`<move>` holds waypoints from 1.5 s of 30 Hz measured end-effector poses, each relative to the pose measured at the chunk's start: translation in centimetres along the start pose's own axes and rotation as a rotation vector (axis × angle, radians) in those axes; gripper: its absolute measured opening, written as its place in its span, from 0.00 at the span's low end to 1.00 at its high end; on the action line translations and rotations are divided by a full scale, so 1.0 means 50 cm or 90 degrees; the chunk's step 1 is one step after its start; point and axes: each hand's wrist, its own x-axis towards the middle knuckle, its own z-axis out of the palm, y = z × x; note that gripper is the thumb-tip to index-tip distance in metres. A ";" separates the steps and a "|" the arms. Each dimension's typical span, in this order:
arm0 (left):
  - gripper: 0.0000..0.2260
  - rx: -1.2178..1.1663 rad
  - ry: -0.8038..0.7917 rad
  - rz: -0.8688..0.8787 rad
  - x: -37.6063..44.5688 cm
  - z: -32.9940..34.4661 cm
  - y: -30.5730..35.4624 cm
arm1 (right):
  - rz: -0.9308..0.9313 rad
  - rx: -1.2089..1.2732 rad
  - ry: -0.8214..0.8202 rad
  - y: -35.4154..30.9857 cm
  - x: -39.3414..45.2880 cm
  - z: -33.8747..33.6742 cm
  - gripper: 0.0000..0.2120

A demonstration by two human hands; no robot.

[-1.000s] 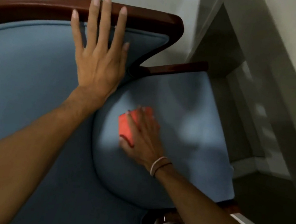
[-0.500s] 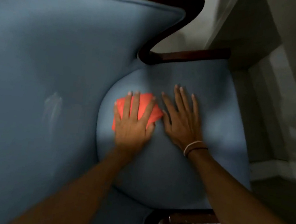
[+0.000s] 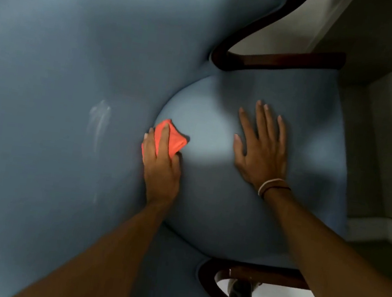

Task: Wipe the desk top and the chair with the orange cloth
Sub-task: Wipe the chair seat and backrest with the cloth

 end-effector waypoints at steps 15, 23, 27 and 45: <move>0.28 0.223 0.023 -0.036 -0.132 0.037 0.085 | -0.014 0.015 -0.069 -0.002 -0.005 -0.034 0.30; 0.30 0.298 0.064 -0.046 -0.050 0.082 0.055 | -0.032 -0.025 -0.007 0.010 -0.005 0.014 0.34; 0.33 0.245 -0.002 -0.106 -0.120 0.077 0.105 | -0.010 -0.052 -0.031 0.003 -0.008 0.009 0.34; 0.48 -0.060 -0.176 0.161 -0.162 -0.286 0.321 | 0.580 1.373 -0.464 -0.156 -0.066 -0.524 0.41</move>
